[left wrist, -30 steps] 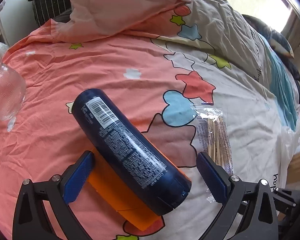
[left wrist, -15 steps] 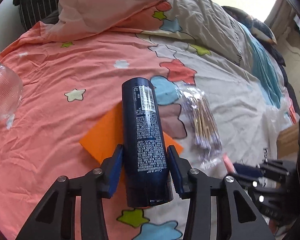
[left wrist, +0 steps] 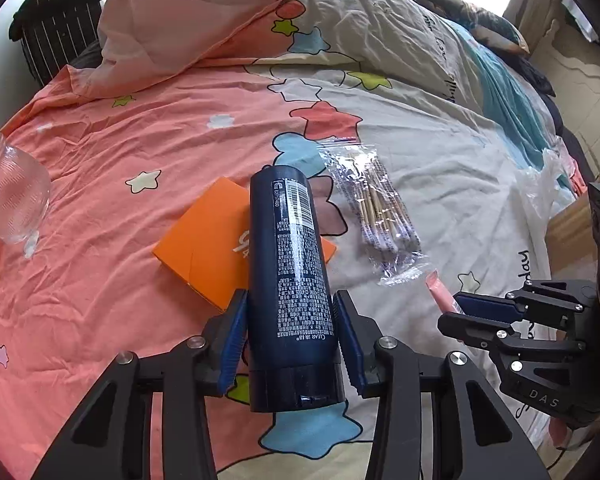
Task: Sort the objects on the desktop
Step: 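Lift and carry the spray can and pink tube toward the cardboard box with both tools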
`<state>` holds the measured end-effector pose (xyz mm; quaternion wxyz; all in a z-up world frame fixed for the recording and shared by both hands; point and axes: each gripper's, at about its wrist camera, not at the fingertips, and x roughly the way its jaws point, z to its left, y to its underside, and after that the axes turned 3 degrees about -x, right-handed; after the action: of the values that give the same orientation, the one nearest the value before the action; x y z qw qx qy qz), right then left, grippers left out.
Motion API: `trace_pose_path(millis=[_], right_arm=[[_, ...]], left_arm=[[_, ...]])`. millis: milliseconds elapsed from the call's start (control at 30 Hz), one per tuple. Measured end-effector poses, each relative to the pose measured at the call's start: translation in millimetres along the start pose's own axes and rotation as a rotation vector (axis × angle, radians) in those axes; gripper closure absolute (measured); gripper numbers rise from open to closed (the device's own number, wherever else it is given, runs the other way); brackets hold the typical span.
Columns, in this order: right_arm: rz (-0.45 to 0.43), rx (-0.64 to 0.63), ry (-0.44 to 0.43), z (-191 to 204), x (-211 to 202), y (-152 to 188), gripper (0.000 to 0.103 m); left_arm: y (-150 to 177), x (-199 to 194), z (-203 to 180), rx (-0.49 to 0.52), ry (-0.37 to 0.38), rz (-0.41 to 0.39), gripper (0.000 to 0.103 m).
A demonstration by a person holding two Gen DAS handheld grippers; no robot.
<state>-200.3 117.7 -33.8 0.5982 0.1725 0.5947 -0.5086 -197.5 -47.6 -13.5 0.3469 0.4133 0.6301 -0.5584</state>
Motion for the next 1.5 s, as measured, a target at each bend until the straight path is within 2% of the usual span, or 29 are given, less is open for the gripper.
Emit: trace_pose_path(millis=[600,1000,1267,1500], right_arm=[[-0.062,-0.004,0.036,19,-46,19,0.085],[-0.116,-0.005,0.068,29,-84,37,0.085],[-0.158,-0.004,0.108,32,-116,52,0.085],[-0.196,0.02,0.143,25,-148,71,0.085]], left_arm=[[22,-52,-38,0.079,0.037,-0.06,0.068],[35,-85,-65,0.123,0.056,-0.103,0.068],[43,-114,-101,0.195,0.062,-0.148,0.068],[52,-130,-138,0.264,0.101,-0.15,0.068]])
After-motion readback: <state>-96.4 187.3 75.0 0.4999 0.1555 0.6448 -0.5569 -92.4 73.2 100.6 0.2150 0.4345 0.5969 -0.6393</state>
